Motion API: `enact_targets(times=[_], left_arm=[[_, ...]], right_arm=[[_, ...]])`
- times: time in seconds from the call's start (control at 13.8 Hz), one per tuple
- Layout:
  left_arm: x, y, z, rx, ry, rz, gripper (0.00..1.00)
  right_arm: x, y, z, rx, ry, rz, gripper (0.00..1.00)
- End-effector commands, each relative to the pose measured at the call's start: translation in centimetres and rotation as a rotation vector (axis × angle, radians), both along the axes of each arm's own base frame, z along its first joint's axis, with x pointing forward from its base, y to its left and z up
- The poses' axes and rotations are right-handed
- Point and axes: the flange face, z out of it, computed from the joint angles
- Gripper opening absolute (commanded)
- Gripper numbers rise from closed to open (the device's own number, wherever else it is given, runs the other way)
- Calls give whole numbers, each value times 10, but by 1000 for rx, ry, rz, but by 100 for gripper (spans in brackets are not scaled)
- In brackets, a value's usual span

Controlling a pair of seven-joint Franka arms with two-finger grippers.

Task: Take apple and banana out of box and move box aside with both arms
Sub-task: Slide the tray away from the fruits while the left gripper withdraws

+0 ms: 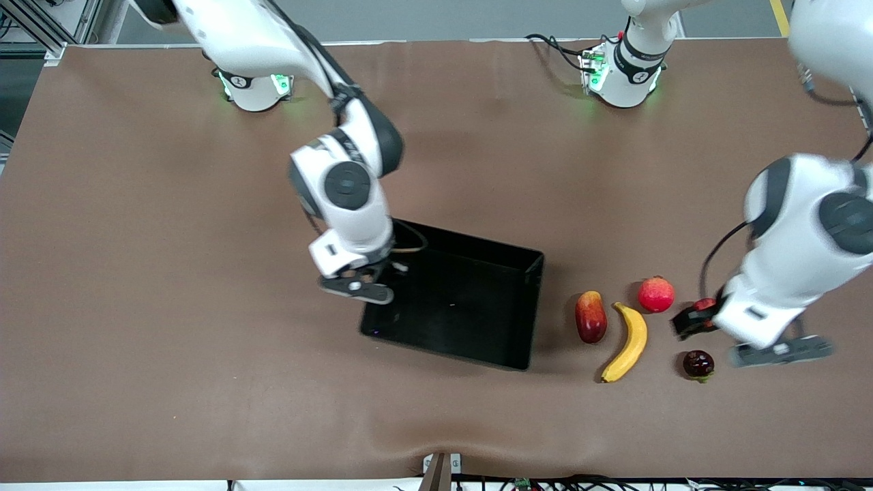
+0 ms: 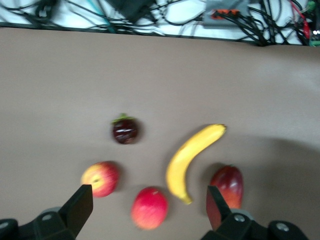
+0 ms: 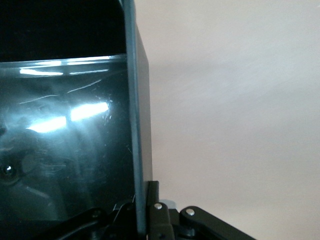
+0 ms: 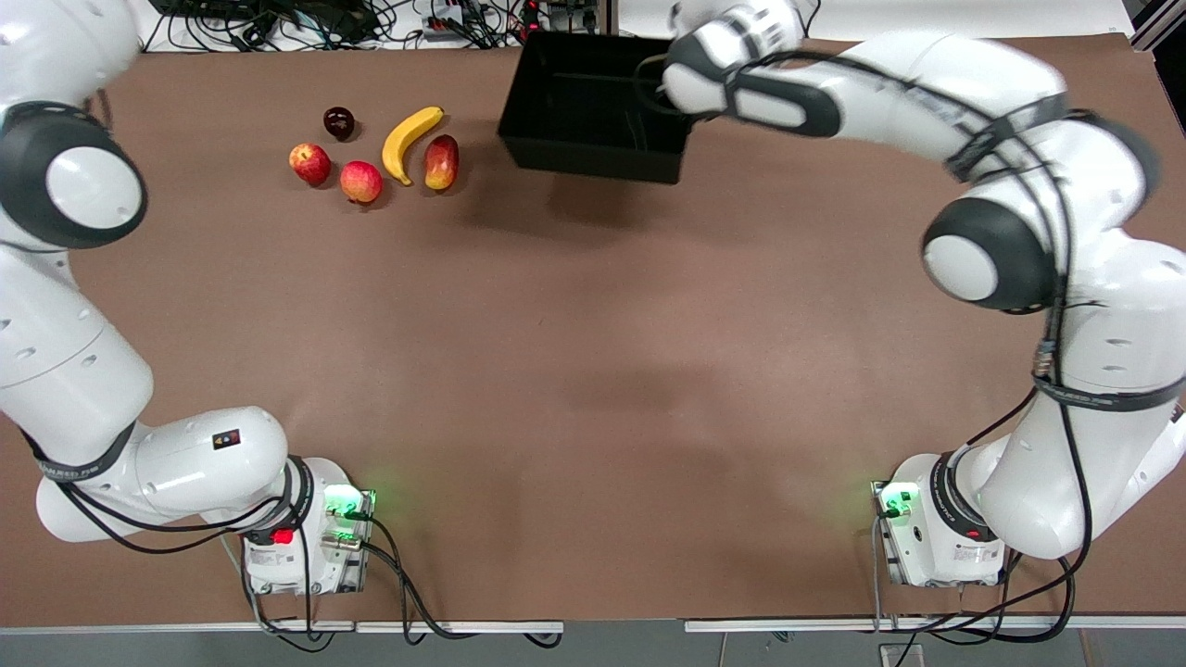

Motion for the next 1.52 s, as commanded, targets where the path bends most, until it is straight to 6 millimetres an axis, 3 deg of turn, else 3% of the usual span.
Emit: enact_targets(times=[0.0, 0.07, 0.22, 0.36, 0.58, 0.72, 1.01, 1.16, 1.45], left_arm=[[-28, 33, 45, -42, 41, -55, 100], [-38, 45, 64, -47, 44, -54, 100], [-59, 49, 91, -27, 84, -44, 100], [-82, 40, 120, 2, 96, -45, 100], [-99, 24, 142, 11, 81, -54, 100], [-117, 24, 146, 21, 96, -30, 100], [-146, 28, 146, -1, 135, -33, 100], [-160, 26, 140, -35, 161, -37, 100], [-172, 21, 148, -61, 200, -27, 100]], right_arm=[[-3, -69, 39, -3, 12, 42, 0], [1, -93, 46, -19, 35, 74, 0], [7, -141, 57, -48, 99, 140, 0], [14, -196, 61, -60, 163, 159, 0], [24, -276, 54, -25, 237, 160, 0], [24, -335, 31, -13, 281, 161, 0], [31, -451, 1, 16, 247, 166, 0], [36, -489, -24, 18, 219, 192, 0], [37, -545, -78, 30, 185, 239, 0]])
